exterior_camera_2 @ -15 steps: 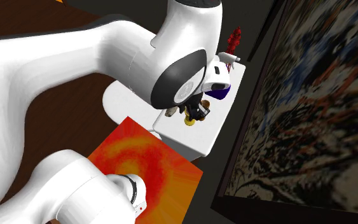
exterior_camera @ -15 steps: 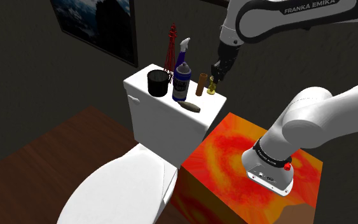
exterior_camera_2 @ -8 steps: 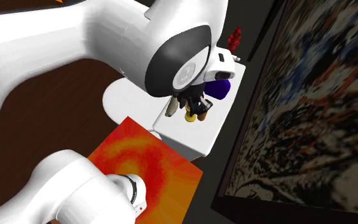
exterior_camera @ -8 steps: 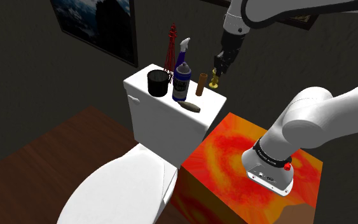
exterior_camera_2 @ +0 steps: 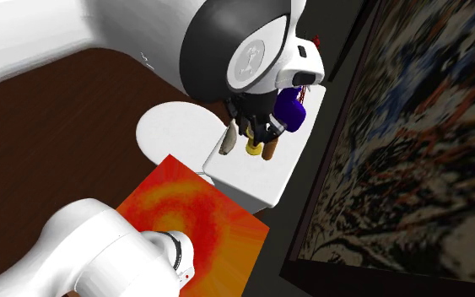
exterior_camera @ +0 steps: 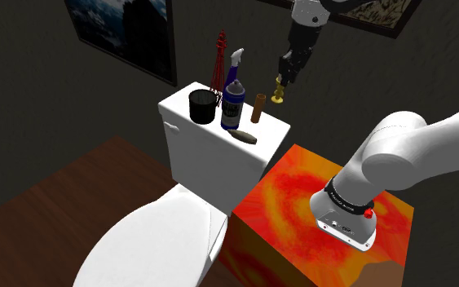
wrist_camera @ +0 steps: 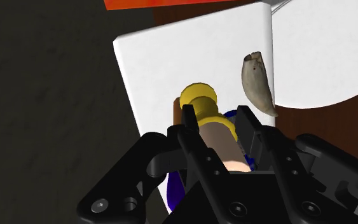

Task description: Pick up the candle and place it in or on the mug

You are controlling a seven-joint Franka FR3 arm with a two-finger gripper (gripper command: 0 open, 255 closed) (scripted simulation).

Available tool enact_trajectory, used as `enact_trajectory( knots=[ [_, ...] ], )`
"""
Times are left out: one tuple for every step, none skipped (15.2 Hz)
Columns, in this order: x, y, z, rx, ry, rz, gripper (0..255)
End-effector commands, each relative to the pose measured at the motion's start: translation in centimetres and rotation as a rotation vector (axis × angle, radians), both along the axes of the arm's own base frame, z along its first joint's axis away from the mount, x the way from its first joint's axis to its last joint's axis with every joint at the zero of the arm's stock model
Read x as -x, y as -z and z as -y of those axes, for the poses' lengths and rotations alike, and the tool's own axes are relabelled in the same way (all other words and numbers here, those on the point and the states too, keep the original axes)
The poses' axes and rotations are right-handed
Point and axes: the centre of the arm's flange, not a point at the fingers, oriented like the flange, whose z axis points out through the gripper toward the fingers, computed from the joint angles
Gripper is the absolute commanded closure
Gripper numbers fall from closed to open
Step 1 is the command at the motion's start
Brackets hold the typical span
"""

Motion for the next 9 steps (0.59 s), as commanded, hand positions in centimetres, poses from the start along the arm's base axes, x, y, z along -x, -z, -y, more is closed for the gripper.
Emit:
enact_trajectory(
  knots=[
    [0.0,-1.1,0.0,0.0,0.0,-0.001,255],
    [0.0,-1.6,0.0,0.0,0.0,-0.001,255],
    [0.0,-2.1,0.0,0.0,0.0,-0.001,255],
    [0.0,-2.5,0.0,0.0,0.0,-0.001,255],
    [-1.2,-2.6,-0.6,0.0,0.0,-0.001,255],
    [-2.3,-2.8,-1.2,0.0,0.0,-0.001,255],
    [-3.5,-2.9,-1.8,0.0,0.0,-0.001,255],
    [-4.7,-3.1,-2.4,0.0,0.0,-0.001,255],
    [-5.8,-3.2,-3.0,0.0,0.0,-0.001,255]
  ],
)
